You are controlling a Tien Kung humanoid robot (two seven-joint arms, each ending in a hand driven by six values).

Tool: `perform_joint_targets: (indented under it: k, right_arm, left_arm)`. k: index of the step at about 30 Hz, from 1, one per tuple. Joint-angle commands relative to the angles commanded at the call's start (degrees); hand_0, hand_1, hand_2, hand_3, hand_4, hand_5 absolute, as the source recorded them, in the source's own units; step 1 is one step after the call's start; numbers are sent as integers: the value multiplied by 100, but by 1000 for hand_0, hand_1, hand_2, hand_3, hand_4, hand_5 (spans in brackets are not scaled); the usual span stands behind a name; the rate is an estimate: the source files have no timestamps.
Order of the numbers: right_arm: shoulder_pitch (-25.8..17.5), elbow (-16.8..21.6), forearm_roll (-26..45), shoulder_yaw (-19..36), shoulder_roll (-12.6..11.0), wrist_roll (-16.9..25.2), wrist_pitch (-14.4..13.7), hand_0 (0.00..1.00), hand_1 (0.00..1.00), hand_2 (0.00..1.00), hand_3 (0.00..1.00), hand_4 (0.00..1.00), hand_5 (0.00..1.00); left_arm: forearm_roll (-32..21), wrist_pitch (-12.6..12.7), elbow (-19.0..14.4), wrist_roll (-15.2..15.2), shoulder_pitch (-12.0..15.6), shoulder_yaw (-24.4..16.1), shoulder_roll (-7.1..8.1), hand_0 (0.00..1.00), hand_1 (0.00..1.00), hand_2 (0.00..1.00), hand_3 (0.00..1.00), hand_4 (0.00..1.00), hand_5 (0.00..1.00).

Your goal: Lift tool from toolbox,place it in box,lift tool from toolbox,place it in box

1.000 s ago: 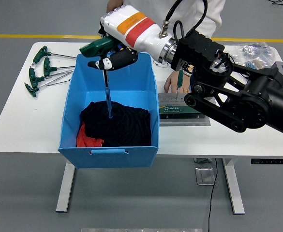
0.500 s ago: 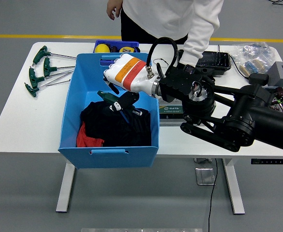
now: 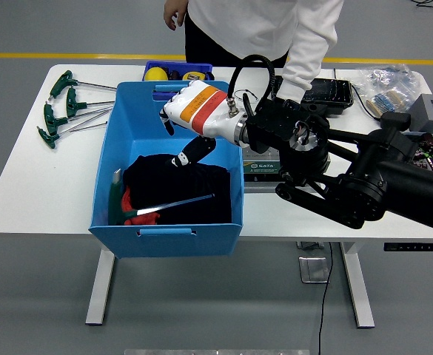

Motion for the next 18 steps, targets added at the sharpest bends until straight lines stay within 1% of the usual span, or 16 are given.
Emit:
perform_joint_targets:
  k: [2,12,14,15,16,18]
  right_arm:
    - [-5,-3,-2,15,3,4,-8,496,520,592,496,974,599]
    - [-55,-143,15,123,-39,51,-36,510,527,604,504,985,605]
    - [-72,-201,3,189,-79,96,-36,510,527,604,504,985,605]
    - [-110,-228,-60,257,-117,98,-9,533,552,635,516,986,605]
    - [-143,-238,-107,309,-150,101,9,533,552,635,516,986,605]
    - [-242,-241,-190,443,-260,107,21,533,552,635,516,986,605]
  left_arm:
    - [-30,-5,0,-3,7,31,4,592,595,681,786,856,779]
    - [-77,-5,0,-4,19,65,-4,593,595,680,786,854,776]
    - [-100,-9,0,-11,17,84,-4,593,595,680,786,854,776]
    - [-102,-12,0,-14,20,84,-6,592,594,680,786,854,778]
    - [-106,-12,0,-17,21,83,-9,592,594,680,786,854,778]
    - [-124,-13,0,-25,27,79,-19,592,594,680,786,854,778]
